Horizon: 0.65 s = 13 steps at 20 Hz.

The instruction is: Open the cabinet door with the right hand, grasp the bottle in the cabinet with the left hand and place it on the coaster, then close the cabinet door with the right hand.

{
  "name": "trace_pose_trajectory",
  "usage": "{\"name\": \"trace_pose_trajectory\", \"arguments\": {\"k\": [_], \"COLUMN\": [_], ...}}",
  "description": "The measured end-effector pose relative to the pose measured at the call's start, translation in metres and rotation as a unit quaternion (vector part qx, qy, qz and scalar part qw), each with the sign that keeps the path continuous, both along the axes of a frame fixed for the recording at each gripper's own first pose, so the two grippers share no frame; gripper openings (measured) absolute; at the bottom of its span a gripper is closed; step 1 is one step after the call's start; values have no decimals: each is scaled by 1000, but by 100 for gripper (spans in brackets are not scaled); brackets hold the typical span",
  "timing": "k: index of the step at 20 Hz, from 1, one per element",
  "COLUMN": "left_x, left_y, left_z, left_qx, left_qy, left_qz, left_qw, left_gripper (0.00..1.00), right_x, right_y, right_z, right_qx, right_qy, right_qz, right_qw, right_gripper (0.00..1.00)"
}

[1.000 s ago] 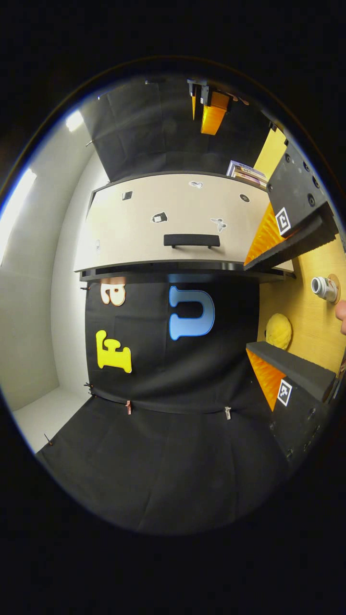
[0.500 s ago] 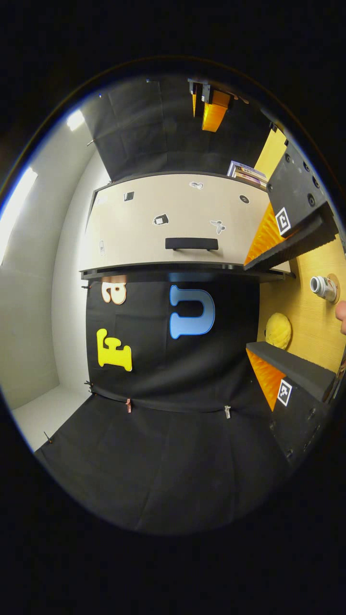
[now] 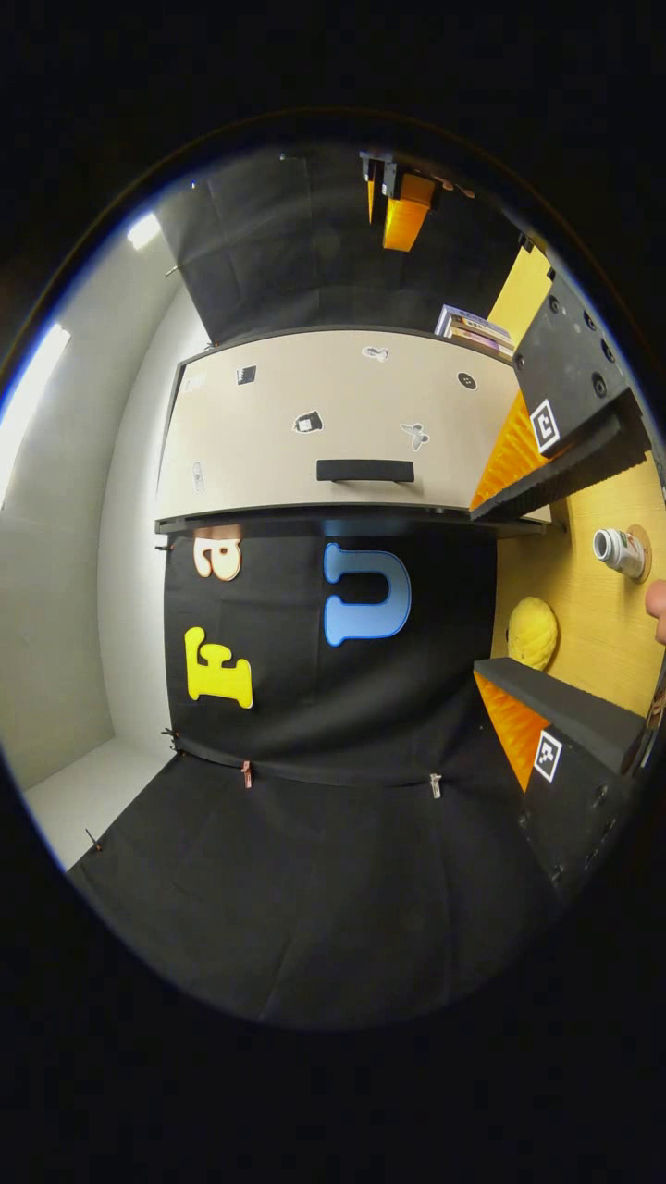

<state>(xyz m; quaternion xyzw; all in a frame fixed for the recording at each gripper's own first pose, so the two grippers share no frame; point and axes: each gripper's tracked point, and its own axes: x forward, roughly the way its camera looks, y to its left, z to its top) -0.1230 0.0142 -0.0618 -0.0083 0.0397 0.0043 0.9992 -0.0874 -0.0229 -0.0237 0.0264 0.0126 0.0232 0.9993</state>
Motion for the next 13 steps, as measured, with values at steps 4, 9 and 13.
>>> {"name": "trace_pose_trajectory", "arguments": {"k": [4,9,13], "left_x": [3,7,9], "left_y": [-4,-5,-12], "left_z": [2,4,5], "left_qx": [5,7,7], "left_qy": [1,-3,-3], "left_qz": [4,12,14], "left_qw": [1000,1000,1000], "left_gripper": [93,93,93], "right_x": [7,13,16], "right_y": [-4,-12,-18], "right_z": [0,-1,-2], "right_qx": [-3,-3,2], "right_qy": [-1,-6,-5], "right_qz": [6,4,5], "right_qw": [1000,1000,1000], "right_gripper": [98,98,98]}}
